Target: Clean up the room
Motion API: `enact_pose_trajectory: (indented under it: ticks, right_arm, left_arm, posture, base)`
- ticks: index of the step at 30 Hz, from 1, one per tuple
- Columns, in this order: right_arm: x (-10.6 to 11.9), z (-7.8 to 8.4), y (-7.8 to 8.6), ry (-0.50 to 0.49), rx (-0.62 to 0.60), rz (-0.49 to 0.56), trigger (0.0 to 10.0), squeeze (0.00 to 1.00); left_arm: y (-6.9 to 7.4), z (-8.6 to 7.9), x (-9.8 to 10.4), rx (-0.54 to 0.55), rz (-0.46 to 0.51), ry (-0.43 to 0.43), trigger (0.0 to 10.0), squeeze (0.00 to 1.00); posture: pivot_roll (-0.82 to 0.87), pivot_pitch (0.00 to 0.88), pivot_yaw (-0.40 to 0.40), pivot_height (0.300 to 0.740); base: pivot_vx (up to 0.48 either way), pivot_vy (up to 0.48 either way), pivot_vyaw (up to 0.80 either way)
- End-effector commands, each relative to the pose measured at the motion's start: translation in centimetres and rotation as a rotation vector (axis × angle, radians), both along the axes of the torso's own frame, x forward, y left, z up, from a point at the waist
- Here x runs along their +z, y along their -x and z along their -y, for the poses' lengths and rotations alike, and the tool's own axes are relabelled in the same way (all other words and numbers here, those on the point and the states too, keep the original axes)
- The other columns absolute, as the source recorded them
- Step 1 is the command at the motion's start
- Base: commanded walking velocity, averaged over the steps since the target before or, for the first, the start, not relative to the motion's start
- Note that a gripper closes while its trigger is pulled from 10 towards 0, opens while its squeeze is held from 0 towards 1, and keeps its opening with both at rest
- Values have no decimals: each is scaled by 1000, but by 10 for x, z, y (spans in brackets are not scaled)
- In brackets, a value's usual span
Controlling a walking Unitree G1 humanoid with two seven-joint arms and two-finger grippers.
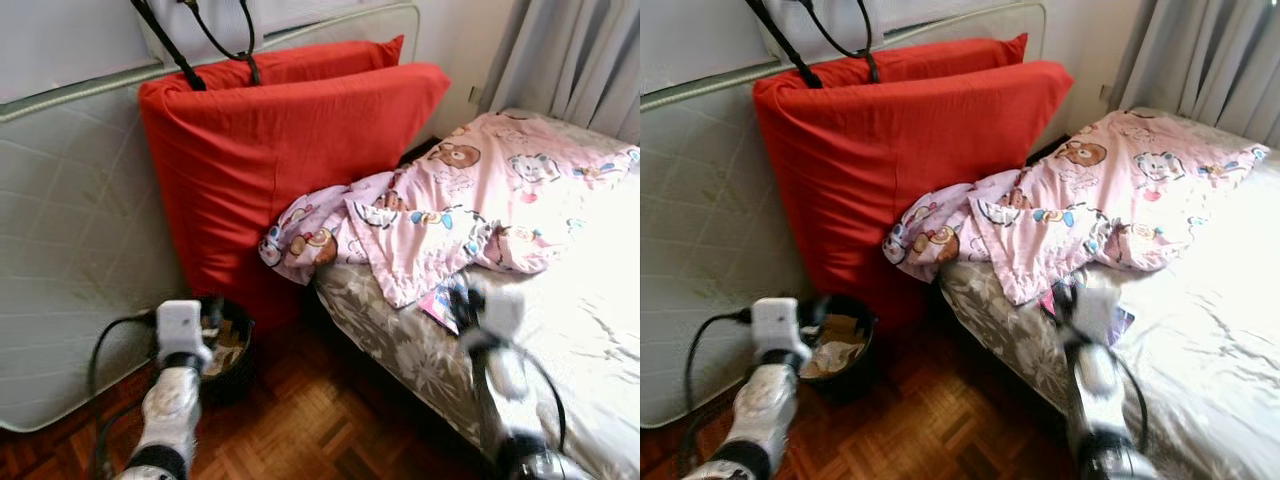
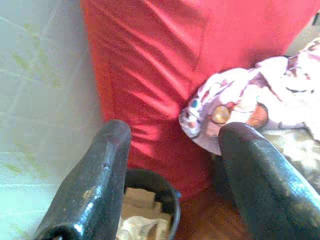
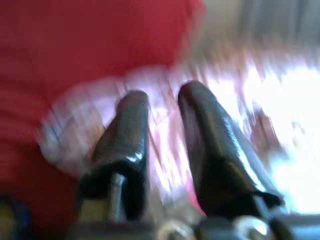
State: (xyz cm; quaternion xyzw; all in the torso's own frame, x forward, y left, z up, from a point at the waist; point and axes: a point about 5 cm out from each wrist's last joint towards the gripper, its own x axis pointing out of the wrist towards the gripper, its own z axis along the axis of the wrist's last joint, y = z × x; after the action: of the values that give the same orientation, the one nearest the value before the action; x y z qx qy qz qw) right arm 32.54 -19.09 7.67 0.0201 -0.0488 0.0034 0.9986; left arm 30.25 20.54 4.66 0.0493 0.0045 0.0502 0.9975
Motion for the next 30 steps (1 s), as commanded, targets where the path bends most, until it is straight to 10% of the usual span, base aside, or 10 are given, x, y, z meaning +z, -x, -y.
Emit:
enact_pose_trajectory:
  ticks: [1, 13, 19, 30]
  right_arm:
    - [-24, 1, 18, 12, -8, -76, 10000, 0]
    - [-55, 23, 45, 50, -76, -218, 10000, 0]
    - [-127, 32, 112, -6, -124, -684, 10000, 0]
    - [-173, 11, 180, -82, -89, -1070, 10000, 0]
  left_arm:
    - [8, -4, -12, 13, -73, 14, 10000, 0]
    - [35, -6, -31, -7, -96, -13, 10000, 0]
    - [69, -7, -80, -52, -452, 41, 10000, 0]
    - [143, -17, -133, 55, -905, 84, 10000, 0]
  posture:
    - [-3, 0, -13, 740]
    - [-14, 0, -7, 740]
    - [20, 0, -12, 740]
    - [38, 0, -30, 740]
  base:
    - [0, 0, 0]
    - [0, 0, 0]
    - [0, 0, 0]
    - [0, 0, 0]
